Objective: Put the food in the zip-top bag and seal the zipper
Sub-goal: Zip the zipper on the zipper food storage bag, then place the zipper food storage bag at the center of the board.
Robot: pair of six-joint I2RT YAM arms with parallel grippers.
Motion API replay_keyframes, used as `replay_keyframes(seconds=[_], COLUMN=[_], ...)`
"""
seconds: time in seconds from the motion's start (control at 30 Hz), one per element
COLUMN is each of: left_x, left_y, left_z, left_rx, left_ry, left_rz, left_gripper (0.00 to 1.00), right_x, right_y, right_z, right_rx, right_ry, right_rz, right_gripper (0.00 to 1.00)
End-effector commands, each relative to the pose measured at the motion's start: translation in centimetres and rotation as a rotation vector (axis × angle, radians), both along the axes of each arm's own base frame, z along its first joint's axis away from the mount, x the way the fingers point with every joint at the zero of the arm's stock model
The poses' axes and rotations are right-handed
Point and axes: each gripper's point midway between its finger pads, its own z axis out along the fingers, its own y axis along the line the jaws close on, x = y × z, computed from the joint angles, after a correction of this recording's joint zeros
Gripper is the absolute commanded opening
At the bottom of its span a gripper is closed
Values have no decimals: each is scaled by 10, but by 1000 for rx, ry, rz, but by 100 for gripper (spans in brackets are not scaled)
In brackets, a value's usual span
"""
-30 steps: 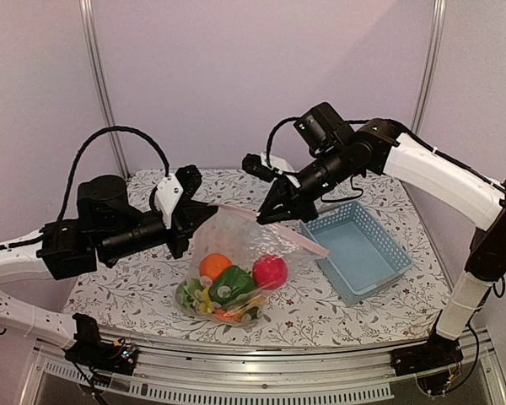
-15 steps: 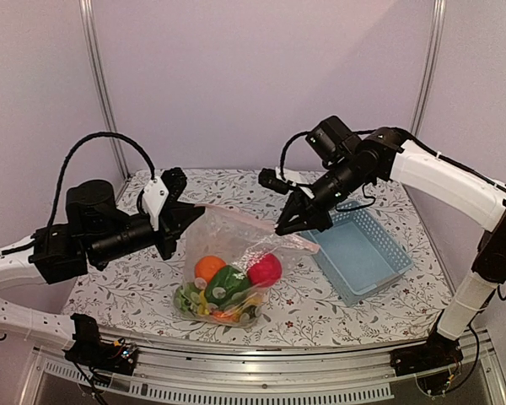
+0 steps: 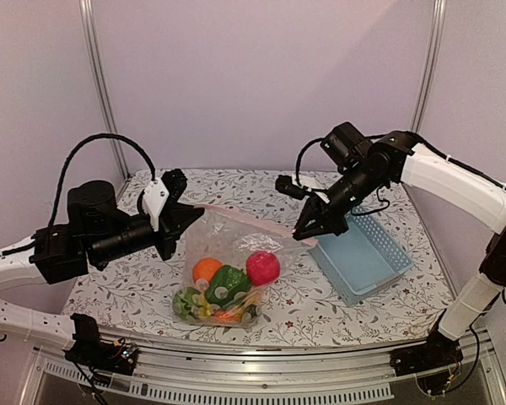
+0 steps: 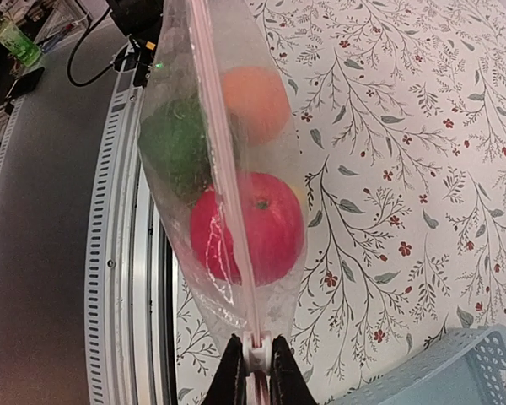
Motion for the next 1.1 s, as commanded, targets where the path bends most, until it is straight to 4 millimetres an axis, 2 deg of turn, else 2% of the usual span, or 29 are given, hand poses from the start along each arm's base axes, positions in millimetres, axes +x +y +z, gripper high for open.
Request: replay_keyframes(seconds=[0.0,0.33,0.63,0.7,0.8,0.87,1.0,1.07], left_x=[11,12,14,18,33,48,88,109], left_y=[20,20,18,16,19,24,35,40], left_z=[26,28,21,27,29,32,44,51], left_rx=[-71,-78,-75,-101,-116,-141,-176,-171], left_ry=[-51,-56,-51,-74,-116,-154,-222,-250], left_rz=[81,88,87,92,133,160,210,239], left_gripper=[0,0,0,0,0,0,0,0], right_x=[-3,-6,-6,-2,20,49,108,133], right_y=[-43,-51,-49,-48,-44,-40,-30,-25], right_z=[-22,-29,-24,-22,-11,5,56,72], right_rx=[-152,-167,-144,-142,-115,-78,39,85], right_ry=[43,70,76,63,-26,-119,-258,-301], right_rz=[-67,-73,-76,-83,-125,-184,-299,-332], right_gripper=[2,3,4,4,4,3,3,3])
